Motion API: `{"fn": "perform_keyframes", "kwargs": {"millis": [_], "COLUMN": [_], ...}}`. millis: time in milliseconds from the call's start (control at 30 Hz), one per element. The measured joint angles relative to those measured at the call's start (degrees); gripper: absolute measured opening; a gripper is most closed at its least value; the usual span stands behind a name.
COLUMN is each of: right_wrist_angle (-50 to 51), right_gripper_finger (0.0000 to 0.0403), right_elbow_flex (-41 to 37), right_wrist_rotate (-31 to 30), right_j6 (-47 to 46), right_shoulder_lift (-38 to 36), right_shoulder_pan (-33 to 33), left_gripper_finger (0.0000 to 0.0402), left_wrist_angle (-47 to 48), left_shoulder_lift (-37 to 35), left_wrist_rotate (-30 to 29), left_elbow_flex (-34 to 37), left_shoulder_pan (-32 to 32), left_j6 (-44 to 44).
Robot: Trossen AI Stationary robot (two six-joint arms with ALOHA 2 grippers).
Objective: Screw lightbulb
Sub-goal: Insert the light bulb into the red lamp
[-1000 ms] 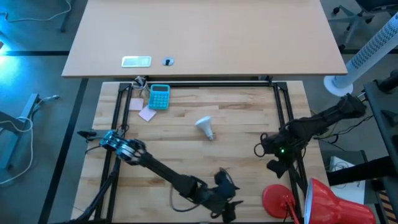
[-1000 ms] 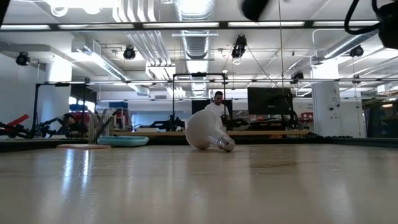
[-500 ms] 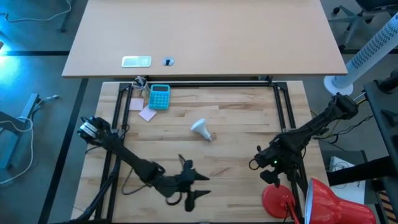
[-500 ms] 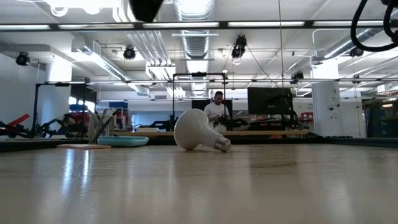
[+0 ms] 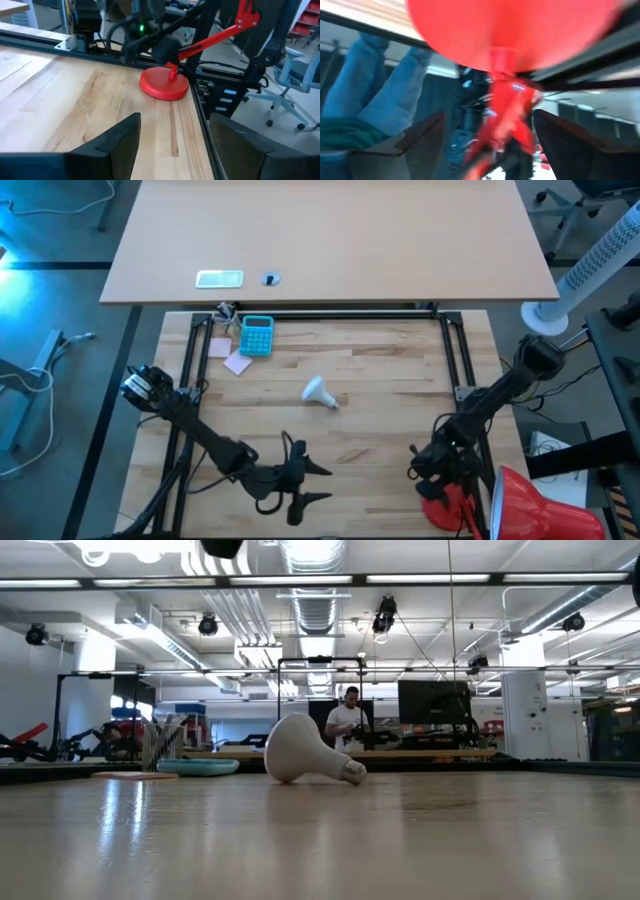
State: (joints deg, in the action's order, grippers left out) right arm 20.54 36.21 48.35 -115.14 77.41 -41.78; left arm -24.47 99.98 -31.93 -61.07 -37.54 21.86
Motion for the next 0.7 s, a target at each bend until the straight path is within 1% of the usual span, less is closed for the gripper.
{"fn": "perform_keyframes", "kwargs": {"millis": [67, 233, 367, 467, 567, 633, 700], "right_wrist_angle": [-2.6, -2.9, -3.0, -3.4, -4.2, -6.3, -9.4], "right_gripper_finger": [0.0297, 0.0297, 0.0279, 0.0258, 0.0227, 0.0203, 0.018], "right_elbow_flex": [-0.6, -1.0, -2.7, -3.4, -3.8, -4.1, -4.5], "right_wrist_rotate": [0.6, 2.8, 4.4, 5.4, 6.7, 7.3, 7.6], "right_j6": [-1.3, 0.4, 0.6, 0.8, 1.1, 1.0, 0.2], "right_shoulder_lift": [1.9, 4.7, 5.3, 4.9, 4.7, 4.9, 5.4], "right_shoulder_pan": [-0.3, -1.3, -1.8, -1.7, -1.7, -1.7, -1.7], "left_gripper_finger": [0.0229, 0.0229, 0.0229, 0.0229, 0.0229, 0.0229, 0.0229], "left_wrist_angle": [0.1, 0.5, 0.5, 0.5, 0.5, 0.6, 1.3], "left_shoulder_lift": [0.0, 0.0, 0.0, 0.0, 0.0, -0.2, -0.8], "left_wrist_rotate": [0.0, -0.1, -0.8, -1.7, -2.1, -2.2, -3.8], "left_elbow_flex": [0.0, 0.0, 0.0, 0.0, 0.0, 0.0, 0.0], "left_shoulder_pan": [-0.6, -1.7, -1.9, -2.1, -2.1, -2.0, -2.0], "left_j6": [-0.2, 0.0, 0.4, 1.1, 1.2, 1.3, 1.2]}}
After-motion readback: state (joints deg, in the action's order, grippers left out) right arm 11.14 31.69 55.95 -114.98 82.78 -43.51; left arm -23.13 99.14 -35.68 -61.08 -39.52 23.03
